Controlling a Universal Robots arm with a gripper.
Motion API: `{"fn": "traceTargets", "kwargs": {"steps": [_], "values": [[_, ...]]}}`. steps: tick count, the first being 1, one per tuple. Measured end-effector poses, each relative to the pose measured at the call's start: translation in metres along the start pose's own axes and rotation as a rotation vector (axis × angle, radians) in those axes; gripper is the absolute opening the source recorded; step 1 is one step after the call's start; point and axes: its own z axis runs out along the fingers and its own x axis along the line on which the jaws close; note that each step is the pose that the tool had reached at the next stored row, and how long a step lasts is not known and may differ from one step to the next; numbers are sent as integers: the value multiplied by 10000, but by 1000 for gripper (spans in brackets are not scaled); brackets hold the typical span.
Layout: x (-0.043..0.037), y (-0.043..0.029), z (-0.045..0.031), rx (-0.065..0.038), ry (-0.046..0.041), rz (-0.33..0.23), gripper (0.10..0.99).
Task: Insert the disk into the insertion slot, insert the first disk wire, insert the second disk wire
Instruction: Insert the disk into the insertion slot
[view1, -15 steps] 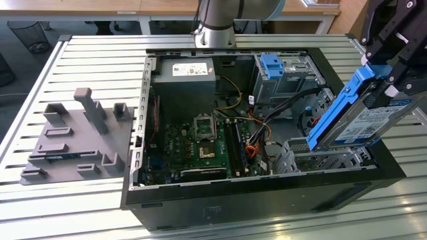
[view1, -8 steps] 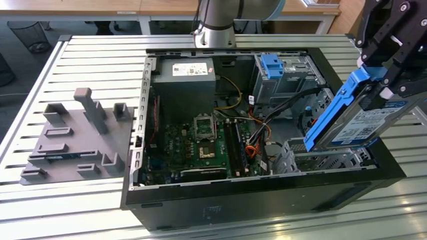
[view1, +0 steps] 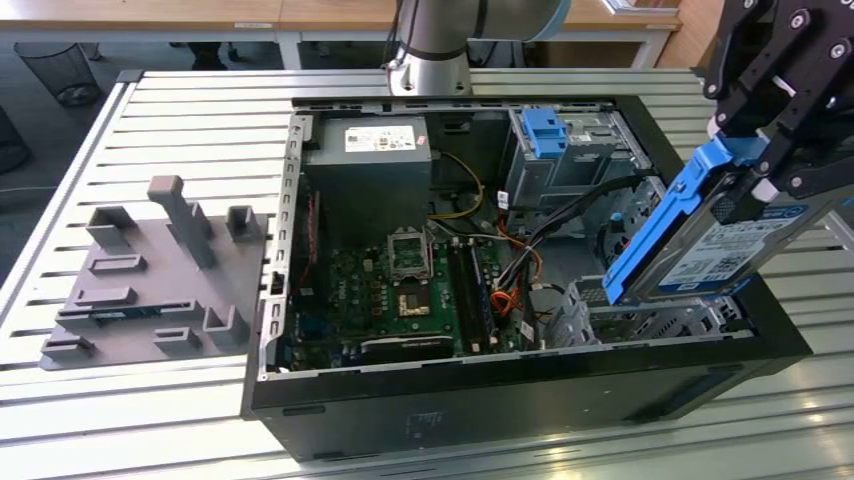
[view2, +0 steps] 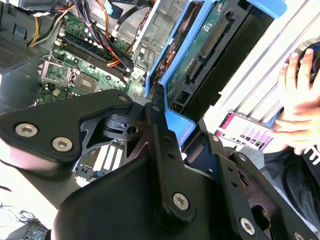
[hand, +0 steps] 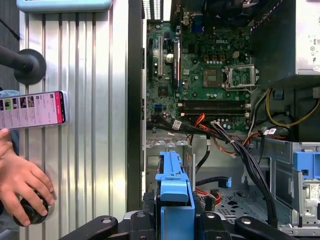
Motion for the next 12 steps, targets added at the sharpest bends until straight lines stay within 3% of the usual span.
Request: {"fn": "traceTargets", "kwargs": {"steps": [12], "values": [[0,24,31,3,0,0,365]]}}
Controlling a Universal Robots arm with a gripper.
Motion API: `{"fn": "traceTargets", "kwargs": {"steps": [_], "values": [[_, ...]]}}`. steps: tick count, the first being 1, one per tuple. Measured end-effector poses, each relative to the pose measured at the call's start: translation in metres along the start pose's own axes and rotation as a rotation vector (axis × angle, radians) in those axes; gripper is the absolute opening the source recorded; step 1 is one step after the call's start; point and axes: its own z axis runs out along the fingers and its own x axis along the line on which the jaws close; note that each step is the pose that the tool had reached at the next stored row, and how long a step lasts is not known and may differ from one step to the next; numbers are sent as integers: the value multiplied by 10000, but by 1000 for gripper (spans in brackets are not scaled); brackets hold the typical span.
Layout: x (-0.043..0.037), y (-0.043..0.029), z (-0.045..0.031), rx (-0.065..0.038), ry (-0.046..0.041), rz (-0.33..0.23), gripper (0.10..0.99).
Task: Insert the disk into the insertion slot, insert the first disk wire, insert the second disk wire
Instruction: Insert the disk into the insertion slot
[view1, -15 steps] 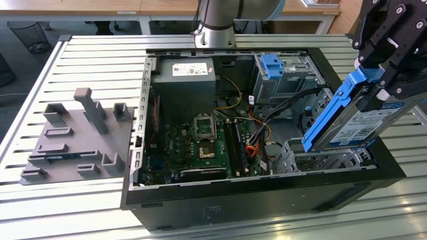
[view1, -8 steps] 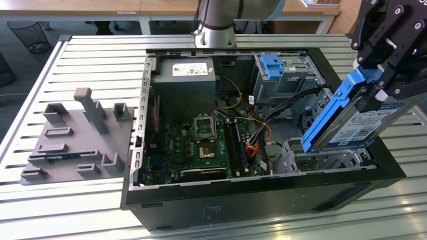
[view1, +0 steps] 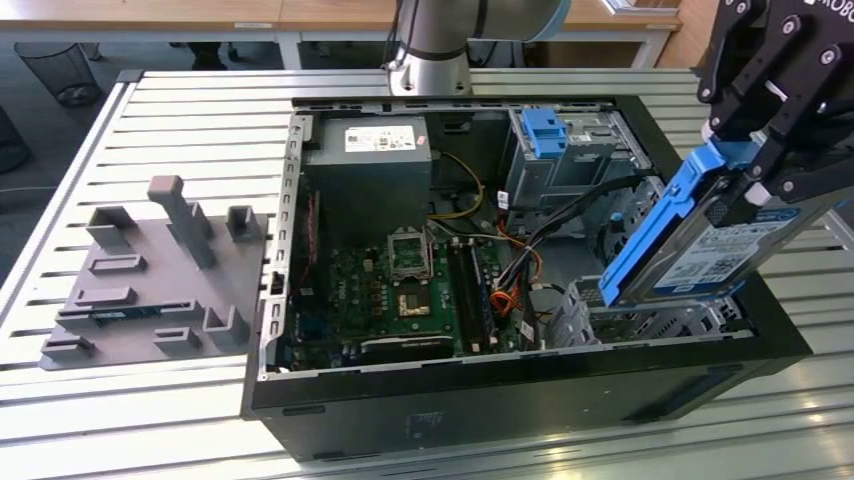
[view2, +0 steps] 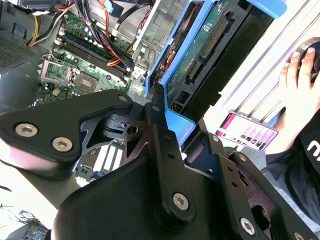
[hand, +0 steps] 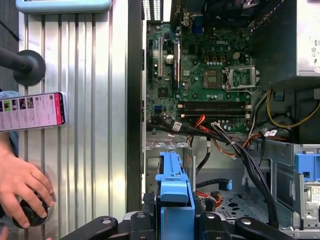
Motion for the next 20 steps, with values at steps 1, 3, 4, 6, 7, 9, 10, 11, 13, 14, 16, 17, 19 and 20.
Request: {"fn": "traceTargets", "kwargs": {"steps": [1,3,4,6,7,9,10,11,13,14,16,17,19,20], "values": [[-2,2,6,0,2,0,365],[-16,4,20,0,1,0,365],[-26,5,26,0,-1,0,365],[-49,6,37,0,1,0,365],[-62,7,41,0,1,1,365],[-91,8,52,0,-1,0,365],[-102,8,57,0,1,0,365],[-112,8,63,0,-1,0,365],[-125,8,77,0,1,0,365],[-129,8,86,0,0,0,365],[-136,8,104,0,-1,0,365],[-138,8,112,0,-2,0,365],[-139,8,124,0,-1,0,365],[-140,8,126,0,1,1,365]]}}
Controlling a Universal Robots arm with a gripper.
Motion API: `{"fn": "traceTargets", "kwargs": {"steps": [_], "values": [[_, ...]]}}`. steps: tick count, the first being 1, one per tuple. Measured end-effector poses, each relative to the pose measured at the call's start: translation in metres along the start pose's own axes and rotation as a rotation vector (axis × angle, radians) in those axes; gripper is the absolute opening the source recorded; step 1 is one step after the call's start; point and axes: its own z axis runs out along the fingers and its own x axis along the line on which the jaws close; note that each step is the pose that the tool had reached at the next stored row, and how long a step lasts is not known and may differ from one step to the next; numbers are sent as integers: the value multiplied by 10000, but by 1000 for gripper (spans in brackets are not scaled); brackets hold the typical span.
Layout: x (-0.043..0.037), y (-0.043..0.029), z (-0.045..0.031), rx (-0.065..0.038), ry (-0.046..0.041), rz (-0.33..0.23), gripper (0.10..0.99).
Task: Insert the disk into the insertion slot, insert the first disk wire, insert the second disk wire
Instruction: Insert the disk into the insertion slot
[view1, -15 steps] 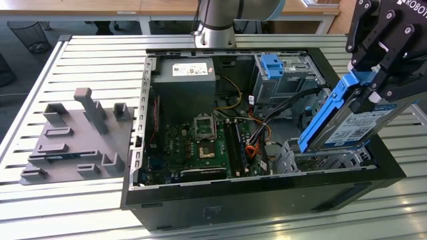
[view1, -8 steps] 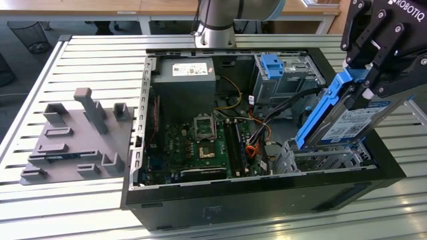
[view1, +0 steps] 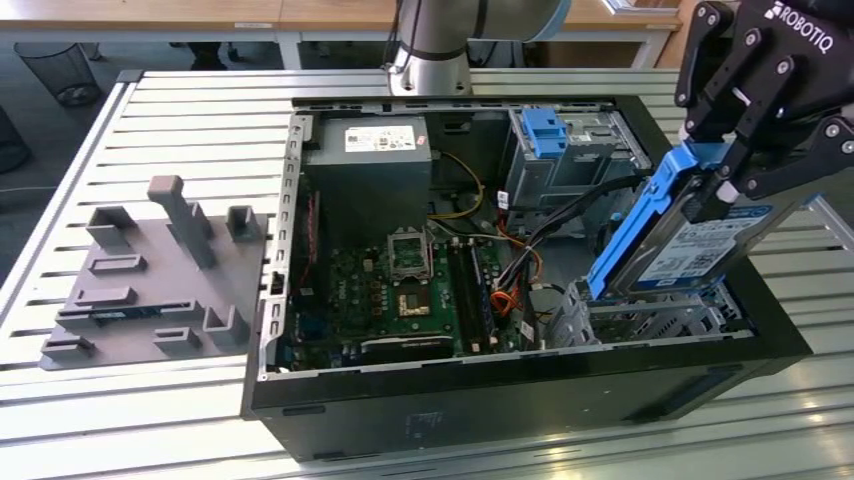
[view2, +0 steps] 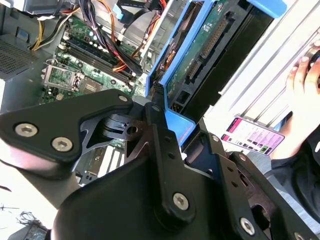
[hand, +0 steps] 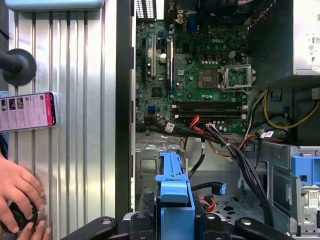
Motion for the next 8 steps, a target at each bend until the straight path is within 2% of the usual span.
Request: {"fn": "traceTargets", "kwargs": {"steps": [8], "values": [[-1,0,38,7,-3,0,365]]}}
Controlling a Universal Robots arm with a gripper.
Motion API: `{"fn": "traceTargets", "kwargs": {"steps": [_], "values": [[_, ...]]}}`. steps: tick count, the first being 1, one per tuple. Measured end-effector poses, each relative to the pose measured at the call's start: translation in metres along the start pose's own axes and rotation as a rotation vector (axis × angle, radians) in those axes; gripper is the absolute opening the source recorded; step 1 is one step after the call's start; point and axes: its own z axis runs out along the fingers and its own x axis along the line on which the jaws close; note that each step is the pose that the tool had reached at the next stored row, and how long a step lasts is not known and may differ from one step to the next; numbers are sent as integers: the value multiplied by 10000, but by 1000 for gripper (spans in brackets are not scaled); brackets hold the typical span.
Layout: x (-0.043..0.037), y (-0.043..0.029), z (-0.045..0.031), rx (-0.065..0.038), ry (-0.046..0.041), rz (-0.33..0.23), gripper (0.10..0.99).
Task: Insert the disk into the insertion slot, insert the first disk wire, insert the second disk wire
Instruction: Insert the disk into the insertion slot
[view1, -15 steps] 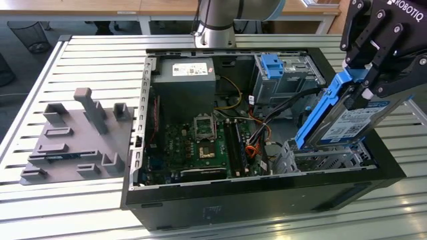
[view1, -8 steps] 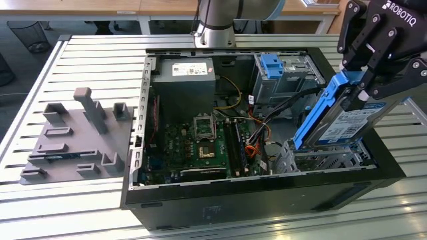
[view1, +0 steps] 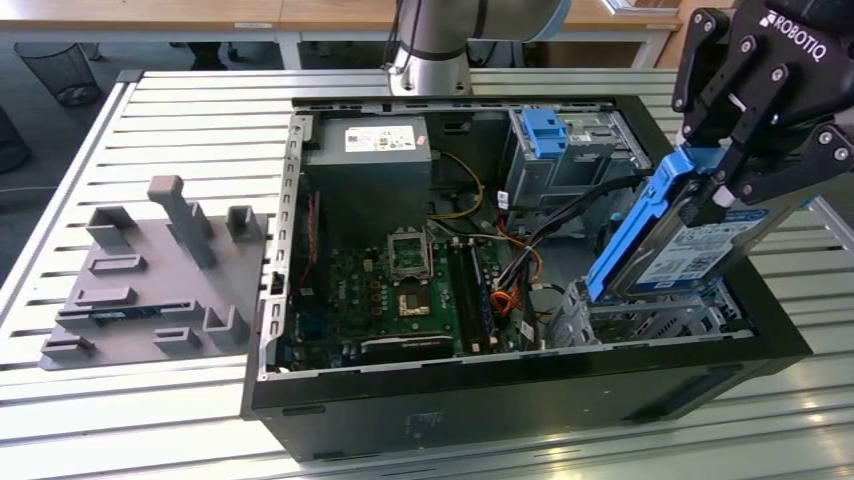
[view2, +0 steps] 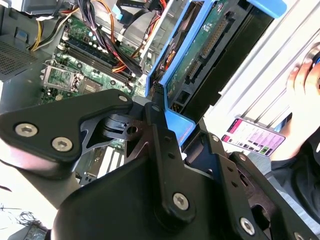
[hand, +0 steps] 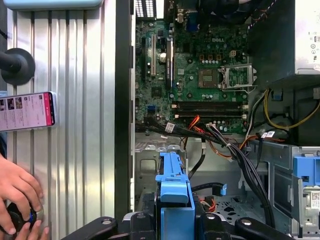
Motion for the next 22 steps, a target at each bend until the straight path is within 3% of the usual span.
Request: {"fn": "traceTargets", "kwargs": {"steps": [22], "values": [[-58,-1,98,-1,-5,36,365]]}}
